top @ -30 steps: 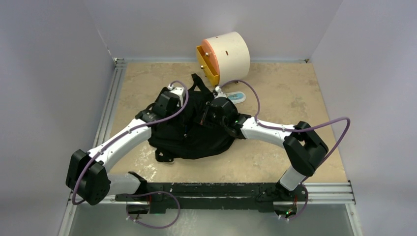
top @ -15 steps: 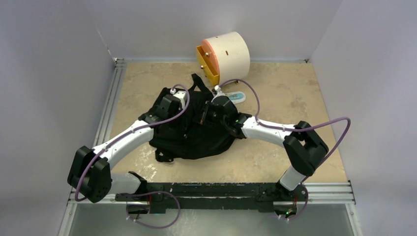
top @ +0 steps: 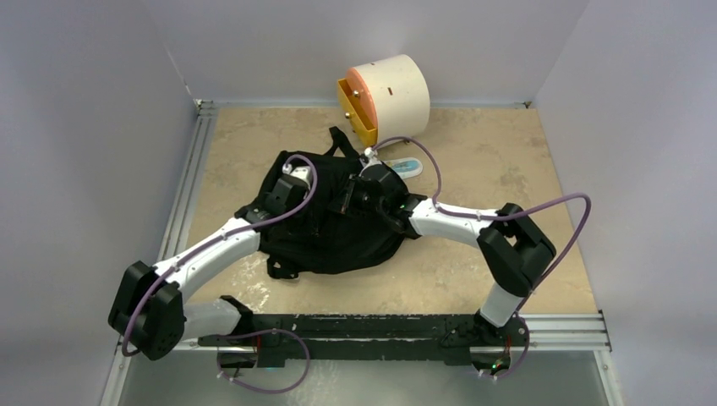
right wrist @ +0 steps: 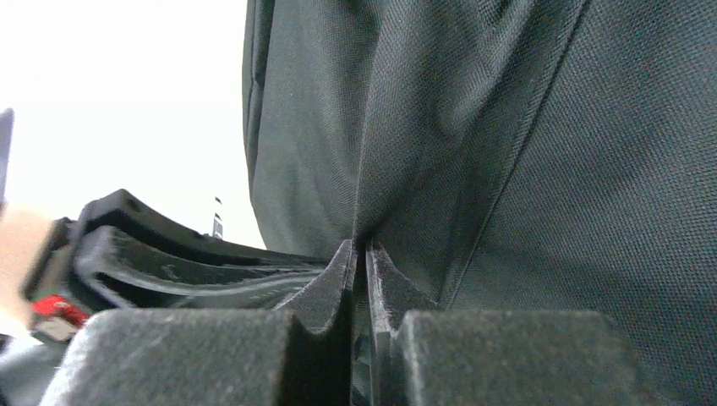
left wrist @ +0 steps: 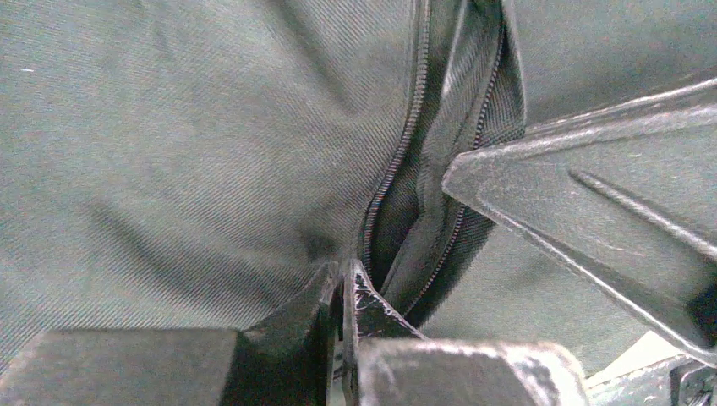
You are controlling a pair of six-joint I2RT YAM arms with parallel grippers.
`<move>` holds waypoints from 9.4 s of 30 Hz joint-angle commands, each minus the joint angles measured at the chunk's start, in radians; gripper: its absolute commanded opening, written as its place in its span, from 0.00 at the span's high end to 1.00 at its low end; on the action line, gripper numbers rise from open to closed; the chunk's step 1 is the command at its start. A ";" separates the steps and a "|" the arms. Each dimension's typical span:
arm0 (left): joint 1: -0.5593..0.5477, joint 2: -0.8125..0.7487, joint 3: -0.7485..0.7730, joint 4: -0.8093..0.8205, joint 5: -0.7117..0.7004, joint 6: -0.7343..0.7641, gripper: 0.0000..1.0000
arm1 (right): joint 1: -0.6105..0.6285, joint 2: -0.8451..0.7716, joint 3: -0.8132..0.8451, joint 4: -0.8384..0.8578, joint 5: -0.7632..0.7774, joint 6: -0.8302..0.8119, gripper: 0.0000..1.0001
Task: Pack the student bag
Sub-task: Adjust the student bag at the center of the board, then zip the student bag at the center of the board, then reset both arms
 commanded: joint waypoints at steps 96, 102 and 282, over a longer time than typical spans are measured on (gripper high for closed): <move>0.428 -0.299 0.008 -0.259 0.114 -0.088 0.55 | 0.372 0.142 0.240 -0.272 0.082 -1.958 0.63; 0.429 -0.302 0.010 -0.260 0.114 -0.088 0.55 | 0.372 0.144 0.243 -0.254 0.080 -1.941 0.83; 0.227 -0.333 -0.018 -0.104 0.042 -0.196 0.80 | -0.200 -0.193 0.122 0.149 0.025 -0.801 0.61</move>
